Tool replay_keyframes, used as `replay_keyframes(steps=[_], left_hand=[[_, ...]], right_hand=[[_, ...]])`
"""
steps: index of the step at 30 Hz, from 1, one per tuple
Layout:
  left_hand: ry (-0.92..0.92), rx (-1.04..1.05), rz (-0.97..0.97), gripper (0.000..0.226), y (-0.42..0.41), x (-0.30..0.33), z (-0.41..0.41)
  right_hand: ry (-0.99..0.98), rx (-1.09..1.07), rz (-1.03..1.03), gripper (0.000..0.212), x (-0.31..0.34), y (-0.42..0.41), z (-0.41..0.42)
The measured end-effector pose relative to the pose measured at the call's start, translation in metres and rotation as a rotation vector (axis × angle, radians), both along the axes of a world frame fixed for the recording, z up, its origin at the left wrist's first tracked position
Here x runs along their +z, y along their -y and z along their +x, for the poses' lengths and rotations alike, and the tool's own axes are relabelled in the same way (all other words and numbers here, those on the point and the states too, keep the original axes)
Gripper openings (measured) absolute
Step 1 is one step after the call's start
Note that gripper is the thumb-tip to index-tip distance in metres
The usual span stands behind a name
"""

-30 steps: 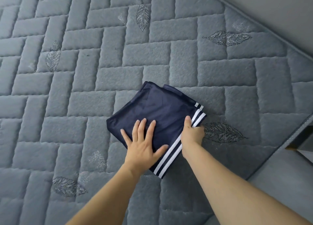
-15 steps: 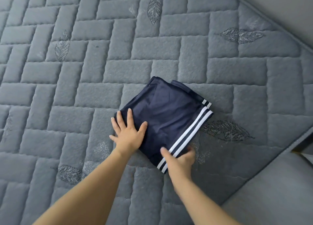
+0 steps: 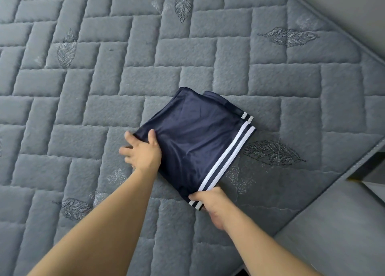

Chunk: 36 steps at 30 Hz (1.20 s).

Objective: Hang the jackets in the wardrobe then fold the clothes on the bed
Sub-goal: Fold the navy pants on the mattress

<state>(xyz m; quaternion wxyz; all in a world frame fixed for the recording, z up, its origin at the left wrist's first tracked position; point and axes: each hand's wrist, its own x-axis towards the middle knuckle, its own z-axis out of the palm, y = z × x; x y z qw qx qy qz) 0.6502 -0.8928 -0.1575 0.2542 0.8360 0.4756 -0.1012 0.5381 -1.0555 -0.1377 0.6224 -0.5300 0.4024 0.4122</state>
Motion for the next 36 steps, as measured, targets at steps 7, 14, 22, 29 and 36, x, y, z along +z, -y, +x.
replay_keyframes(steps=[7,14,22,29,36], left_hand=[[0.166,0.029,-0.088,0.025,-0.009,-0.007,0.020],[-0.027,-0.270,0.207,0.052,-0.011,-0.014,0.027],[0.004,-0.590,-0.187,0.057,0.019,0.016,0.088],[-0.117,-0.483,-0.619,0.034,0.042,0.027,0.104],[-0.128,-0.504,-0.699,0.022,0.057,0.071,0.069]], right_hand=[[-0.019,0.017,0.095,0.038,-0.008,0.011,-0.005],[-0.014,0.029,0.149,0.032,-0.015,0.016,-0.004],[0.033,-0.435,0.034,0.069,-0.004,0.057,0.079],[0.116,-0.508,-0.014,0.058,-0.004,0.066,0.099],[0.278,-0.590,-0.085,0.039,0.037,0.079,0.071]])
